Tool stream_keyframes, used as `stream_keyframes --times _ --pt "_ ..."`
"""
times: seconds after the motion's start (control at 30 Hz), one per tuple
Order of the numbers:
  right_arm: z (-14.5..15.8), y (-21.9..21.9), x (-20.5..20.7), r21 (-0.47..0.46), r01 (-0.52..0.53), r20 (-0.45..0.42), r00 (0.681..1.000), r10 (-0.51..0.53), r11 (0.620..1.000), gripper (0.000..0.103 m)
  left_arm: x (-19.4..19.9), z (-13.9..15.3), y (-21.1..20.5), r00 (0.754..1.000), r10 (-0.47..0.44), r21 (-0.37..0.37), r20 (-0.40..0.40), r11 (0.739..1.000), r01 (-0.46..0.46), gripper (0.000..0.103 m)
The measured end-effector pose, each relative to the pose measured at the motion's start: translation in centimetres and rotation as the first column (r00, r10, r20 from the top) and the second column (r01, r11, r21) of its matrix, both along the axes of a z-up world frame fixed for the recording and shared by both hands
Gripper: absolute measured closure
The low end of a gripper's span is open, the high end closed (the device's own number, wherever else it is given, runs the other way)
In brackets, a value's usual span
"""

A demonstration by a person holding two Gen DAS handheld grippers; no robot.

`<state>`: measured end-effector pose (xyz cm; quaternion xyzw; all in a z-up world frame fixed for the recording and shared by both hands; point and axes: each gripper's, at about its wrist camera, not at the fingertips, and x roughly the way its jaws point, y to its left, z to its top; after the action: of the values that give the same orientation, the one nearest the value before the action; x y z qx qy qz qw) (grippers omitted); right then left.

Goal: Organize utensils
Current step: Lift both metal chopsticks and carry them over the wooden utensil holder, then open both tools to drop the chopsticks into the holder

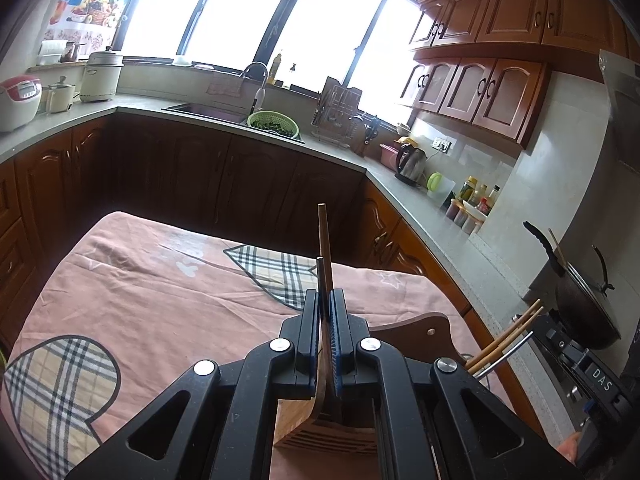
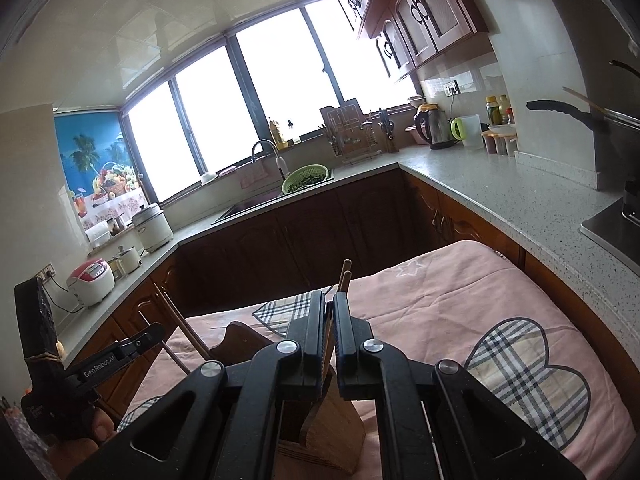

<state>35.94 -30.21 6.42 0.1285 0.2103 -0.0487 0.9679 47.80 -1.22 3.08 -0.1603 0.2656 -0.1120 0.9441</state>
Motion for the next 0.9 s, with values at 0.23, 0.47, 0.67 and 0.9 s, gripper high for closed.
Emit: stream_keyframes --times 0.23,0.47,0.67,0.9 --pt "-0.3 -0.1 0.1 0.004 0.001 -0.005 1.0 -0.001 1.0 0.098 -0.9 -0.4 -0.1 1.0 -0.001 0.005 -0.001 1.0 0.001 0.099" --pt "-0.5 -0.4 -0.3 0.034 -0.006 0.004 1.0 0.006 0.999 0.081 -1.3 -0.3 0.3 1.0 0.013 -0.011 -0.011 1.0 -0.013 0.081" --pt "0.4 -0.5 -1.7 0.053 0.0 0.048 0.999 -0.002 0.999 0.045 -2.7 0.2 0.8 1.0 0.022 -0.015 -0.007 1.0 -0.022 0.054" --pt "1.4 -0.3 -4.0 0.064 -0.014 0.091 0.996 0.008 0.998 0.007 -7.1 0.8 2.1 0.998 0.054 0.0 0.015 0.999 -0.054 0.022"
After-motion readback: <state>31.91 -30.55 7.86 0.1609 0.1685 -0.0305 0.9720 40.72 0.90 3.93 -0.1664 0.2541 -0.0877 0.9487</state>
